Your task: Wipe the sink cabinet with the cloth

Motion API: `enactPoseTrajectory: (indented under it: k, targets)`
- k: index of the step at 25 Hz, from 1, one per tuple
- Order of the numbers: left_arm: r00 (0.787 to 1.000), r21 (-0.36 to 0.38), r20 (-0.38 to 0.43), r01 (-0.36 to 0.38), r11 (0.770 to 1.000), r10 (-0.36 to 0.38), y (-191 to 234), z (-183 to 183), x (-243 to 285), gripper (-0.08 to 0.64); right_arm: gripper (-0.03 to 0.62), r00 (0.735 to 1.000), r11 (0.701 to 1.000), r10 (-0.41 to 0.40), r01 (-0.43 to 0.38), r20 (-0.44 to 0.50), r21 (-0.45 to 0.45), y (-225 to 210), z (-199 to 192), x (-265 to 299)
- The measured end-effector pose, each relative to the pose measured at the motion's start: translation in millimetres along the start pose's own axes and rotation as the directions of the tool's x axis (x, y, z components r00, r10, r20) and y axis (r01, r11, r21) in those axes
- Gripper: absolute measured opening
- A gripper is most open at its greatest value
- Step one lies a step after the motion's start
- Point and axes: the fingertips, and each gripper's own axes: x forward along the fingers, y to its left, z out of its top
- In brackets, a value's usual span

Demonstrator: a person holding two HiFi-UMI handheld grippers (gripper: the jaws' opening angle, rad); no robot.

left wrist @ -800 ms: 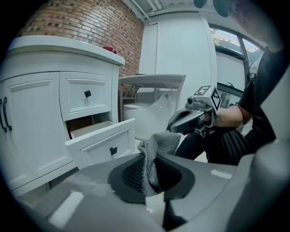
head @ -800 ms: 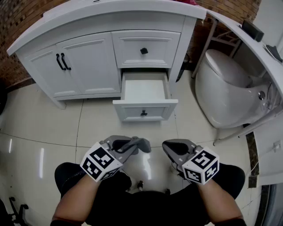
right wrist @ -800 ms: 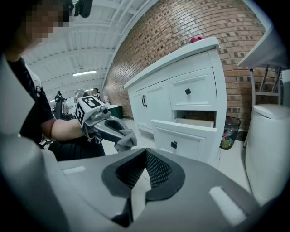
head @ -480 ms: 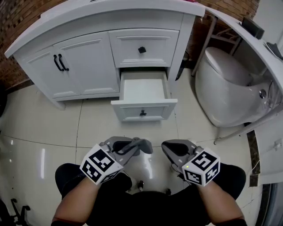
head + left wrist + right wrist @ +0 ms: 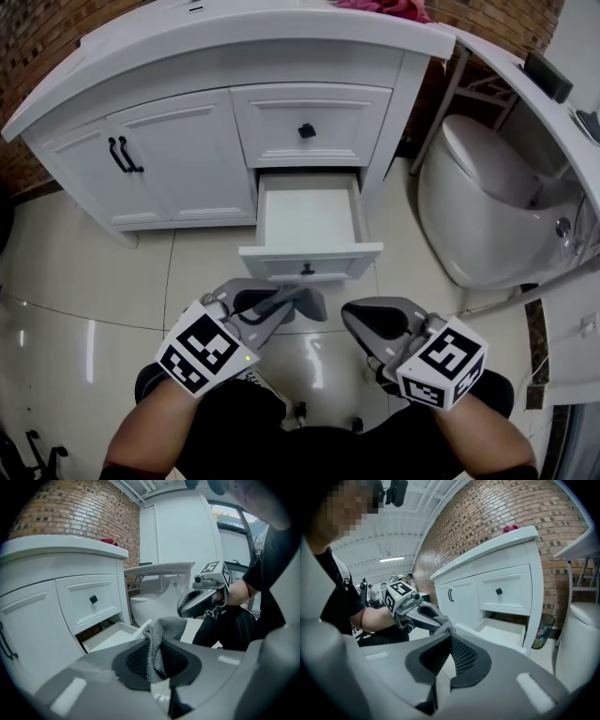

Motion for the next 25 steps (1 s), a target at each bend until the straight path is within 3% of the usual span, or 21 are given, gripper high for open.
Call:
enactPoseTrajectory:
  k: [5,10,17,25]
  targets:
    - [0.999,0.041,0.010,-0.033,0.999,0.032,53.2,24.5,5.1,0.037,0.005,0.999,0.998,0.039,-0.039,0.004,0.058,-16.3,18.5,26.2]
    - [0.998,0.049,0.032,-0.064,0.997,0.062,94.5,43.7,24.4,0.037,0.005,0.997,0.998,0.061,-0.062,-0.044,-0.024,-31.0,26.6,52.4]
    - [0.995,0.045,-0.014,-0.100,0.994,0.101,150.9,54.0,77.6,0.037,0.005,0.990,0.992,0.126,-0.127,-0.067,-0.009,-64.8,34.8,77.4]
    - [0.994,0.026,-0.081,-0.072,0.997,0.074,180.8,53.7,144.3,0.037,0.005,0.984,0.986,0.165,-0.167,-0.064,-0.025,-100.2,50.9,92.4]
